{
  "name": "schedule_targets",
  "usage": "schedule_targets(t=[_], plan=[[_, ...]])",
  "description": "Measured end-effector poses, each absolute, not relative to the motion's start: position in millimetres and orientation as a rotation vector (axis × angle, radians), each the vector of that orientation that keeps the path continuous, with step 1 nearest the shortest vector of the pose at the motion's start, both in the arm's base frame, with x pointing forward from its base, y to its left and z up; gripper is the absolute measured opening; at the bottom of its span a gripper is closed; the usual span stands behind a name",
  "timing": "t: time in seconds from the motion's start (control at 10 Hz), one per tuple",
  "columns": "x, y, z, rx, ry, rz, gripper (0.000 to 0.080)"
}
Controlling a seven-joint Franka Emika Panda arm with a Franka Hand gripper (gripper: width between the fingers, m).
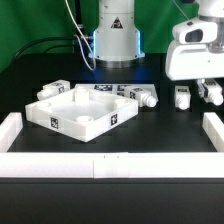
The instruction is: Assemble one leg
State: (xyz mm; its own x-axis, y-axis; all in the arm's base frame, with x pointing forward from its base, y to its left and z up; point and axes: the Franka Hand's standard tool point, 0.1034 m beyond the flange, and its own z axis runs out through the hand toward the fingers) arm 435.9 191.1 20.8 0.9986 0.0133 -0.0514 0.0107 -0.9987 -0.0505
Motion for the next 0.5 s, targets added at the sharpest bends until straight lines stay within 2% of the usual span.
schedule_targets(t=[0.2, 0.4, 0.5], plan=[[433.6, 191.8, 13.6, -3.092, -0.028, 0.079, 0.0284], [434.0, 191.9, 14.1, -3.091, -0.027, 0.078, 0.0293], [434.8, 190.5, 15.1, -3.092, -0.033, 0.079, 0.047]])
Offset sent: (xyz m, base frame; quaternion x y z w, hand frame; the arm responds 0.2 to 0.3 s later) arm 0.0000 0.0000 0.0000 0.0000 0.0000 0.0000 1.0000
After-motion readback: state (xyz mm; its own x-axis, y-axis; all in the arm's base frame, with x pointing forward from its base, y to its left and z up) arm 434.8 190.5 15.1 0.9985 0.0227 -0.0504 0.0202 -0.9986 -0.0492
